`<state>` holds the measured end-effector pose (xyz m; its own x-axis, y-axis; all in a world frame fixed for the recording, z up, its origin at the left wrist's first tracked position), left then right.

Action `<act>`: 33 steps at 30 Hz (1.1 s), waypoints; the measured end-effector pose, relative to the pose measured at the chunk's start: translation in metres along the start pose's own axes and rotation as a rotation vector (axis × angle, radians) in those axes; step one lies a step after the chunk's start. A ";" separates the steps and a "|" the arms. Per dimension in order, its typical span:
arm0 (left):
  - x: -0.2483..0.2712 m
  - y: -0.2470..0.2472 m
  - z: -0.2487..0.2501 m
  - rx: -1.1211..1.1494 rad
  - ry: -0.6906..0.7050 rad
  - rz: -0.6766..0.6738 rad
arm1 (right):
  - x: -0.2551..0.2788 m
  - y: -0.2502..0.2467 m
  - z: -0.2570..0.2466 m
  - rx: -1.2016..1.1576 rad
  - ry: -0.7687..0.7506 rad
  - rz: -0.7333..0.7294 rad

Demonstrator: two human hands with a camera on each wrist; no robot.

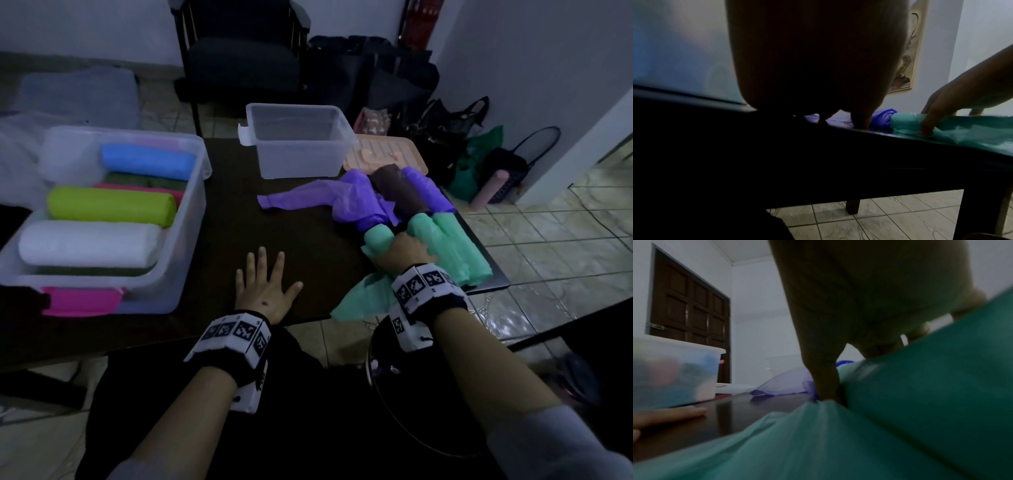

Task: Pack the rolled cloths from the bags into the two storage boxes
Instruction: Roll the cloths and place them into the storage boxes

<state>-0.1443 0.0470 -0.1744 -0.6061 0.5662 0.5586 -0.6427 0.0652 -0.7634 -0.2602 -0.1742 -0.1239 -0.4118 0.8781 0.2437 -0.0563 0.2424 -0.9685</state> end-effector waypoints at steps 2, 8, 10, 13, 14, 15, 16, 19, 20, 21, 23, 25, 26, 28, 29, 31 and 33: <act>0.000 0.000 -0.001 0.001 0.008 0.009 | 0.006 -0.004 -0.006 0.070 -0.052 0.022; 0.000 0.000 -0.001 0.049 0.031 0.059 | 0.022 0.005 -0.040 -0.164 -0.233 -0.162; 0.003 -0.009 -0.002 0.175 0.030 0.080 | 0.028 0.006 -0.054 -0.289 -0.232 -0.209; 0.009 -0.030 -0.003 0.305 0.033 0.179 | 0.034 0.008 -0.078 -0.414 -0.225 -0.214; 0.010 -0.033 -0.003 0.294 0.031 0.192 | 0.035 0.009 -0.085 -0.430 -0.226 -0.206; 0.011 -0.035 -0.003 0.269 0.022 0.180 | 0.036 0.010 -0.092 -0.438 -0.231 -0.201; 0.011 -0.034 -0.003 0.242 0.005 0.146 | 0.038 0.011 -0.098 -0.436 -0.232 -0.208; 0.008 -0.029 -0.005 0.237 -0.050 0.070 | 0.042 0.021 -0.111 -0.380 -0.227 -0.282; 0.008 -0.031 -0.006 0.247 -0.061 0.075 | 0.041 0.022 -0.112 -0.353 -0.229 -0.281; 0.008 -0.034 -0.006 0.240 -0.066 0.089 | 0.040 0.020 -0.112 -0.328 -0.249 -0.243; 0.010 -0.042 -0.004 0.166 -0.055 0.138 | 0.037 0.005 -0.113 -0.264 -0.362 -0.077; 0.008 -0.057 -0.001 0.067 -0.012 0.233 | 0.040 -0.011 -0.118 -0.119 -0.572 0.062; 0.007 -0.067 0.001 0.017 0.015 0.297 | 0.044 -0.014 -0.121 -0.024 -0.690 0.076; 0.006 -0.087 0.004 -0.052 0.082 0.468 | 0.054 -0.013 -0.126 0.171 -0.887 0.032; 0.008 -0.097 0.007 -0.054 0.125 0.581 | 0.058 -0.012 -0.128 0.218 -0.930 0.003; 0.016 -0.112 0.013 0.020 0.235 0.739 | 0.060 -0.010 -0.131 0.246 -0.957 -0.011; 0.014 -0.107 0.022 0.108 0.359 0.593 | 0.061 -0.008 -0.135 0.278 -0.952 -0.008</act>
<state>-0.0940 0.0302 -0.0776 -0.6888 0.7183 -0.0981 -0.3055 -0.4103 -0.8593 -0.1618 -0.0668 -0.0945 -0.9624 0.1499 0.2264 -0.2238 0.0345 -0.9740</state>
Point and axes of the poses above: each hand's wrist, its own x-axis away from the middle knuckle, its own y-axis out of the palm, z = x × y, the point moved 7 cm from there along -x, towards the middle knuckle, and after that the axes turned 4 degrees about x, right-handed, at the moved point
